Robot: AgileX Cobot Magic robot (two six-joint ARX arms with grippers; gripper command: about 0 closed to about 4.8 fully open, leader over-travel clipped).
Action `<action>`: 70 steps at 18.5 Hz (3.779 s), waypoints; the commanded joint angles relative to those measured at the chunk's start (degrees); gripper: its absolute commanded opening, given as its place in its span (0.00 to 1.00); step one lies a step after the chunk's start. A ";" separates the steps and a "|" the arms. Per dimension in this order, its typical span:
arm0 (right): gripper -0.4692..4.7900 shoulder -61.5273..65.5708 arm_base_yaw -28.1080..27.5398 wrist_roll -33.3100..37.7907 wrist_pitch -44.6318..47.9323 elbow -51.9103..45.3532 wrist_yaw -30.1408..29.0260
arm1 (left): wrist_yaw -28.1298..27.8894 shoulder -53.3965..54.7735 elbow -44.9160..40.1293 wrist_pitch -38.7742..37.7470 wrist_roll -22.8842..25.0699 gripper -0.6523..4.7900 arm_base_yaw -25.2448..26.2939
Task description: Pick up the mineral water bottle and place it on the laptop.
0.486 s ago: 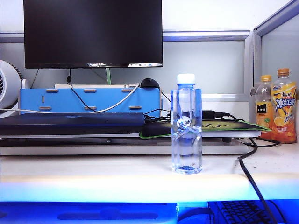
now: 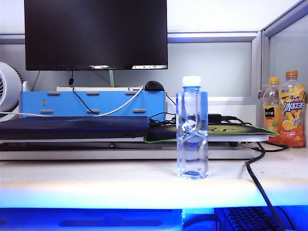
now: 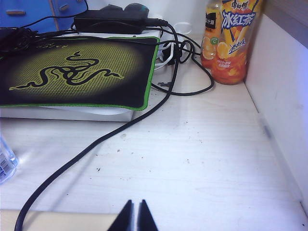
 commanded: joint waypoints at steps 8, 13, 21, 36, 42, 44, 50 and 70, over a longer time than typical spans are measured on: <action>0.15 0.02 0.02 6.51 11.54 0.22 -1.55 | 0.13 -0.11 0.00 -0.11 0.09 0.12 0.02; 0.15 1.90 0.04 13.05 11.65 7.45 -12.26 | 0.13 -0.11 0.00 -0.09 0.09 0.12 0.02; 0.15 26.10 0.02 22.69 16.94 15.72 -41.92 | 0.13 -0.11 0.00 -0.11 0.09 0.12 0.02; 1.00 34.47 19.08 2.03 14.64 15.61 -10.80 | 0.13 -0.11 0.00 -0.11 0.07 0.12 0.02; 1.00 52.35 24.85 1.57 26.69 18.32 -2.51 | 0.13 -0.11 0.00 -0.11 0.07 0.12 0.02; 1.00 57.09 24.90 0.76 27.71 21.24 -4.04 | 0.13 -0.11 0.00 -0.11 0.07 0.12 0.02; 1.00 71.49 25.00 -1.09 27.87 31.54 -7.74 | 0.13 -0.11 0.00 -0.11 0.07 0.12 0.02; 0.80 89.26 25.03 -1.11 29.05 41.55 -7.02 | 0.13 -0.11 0.00 -0.11 0.09 0.12 0.02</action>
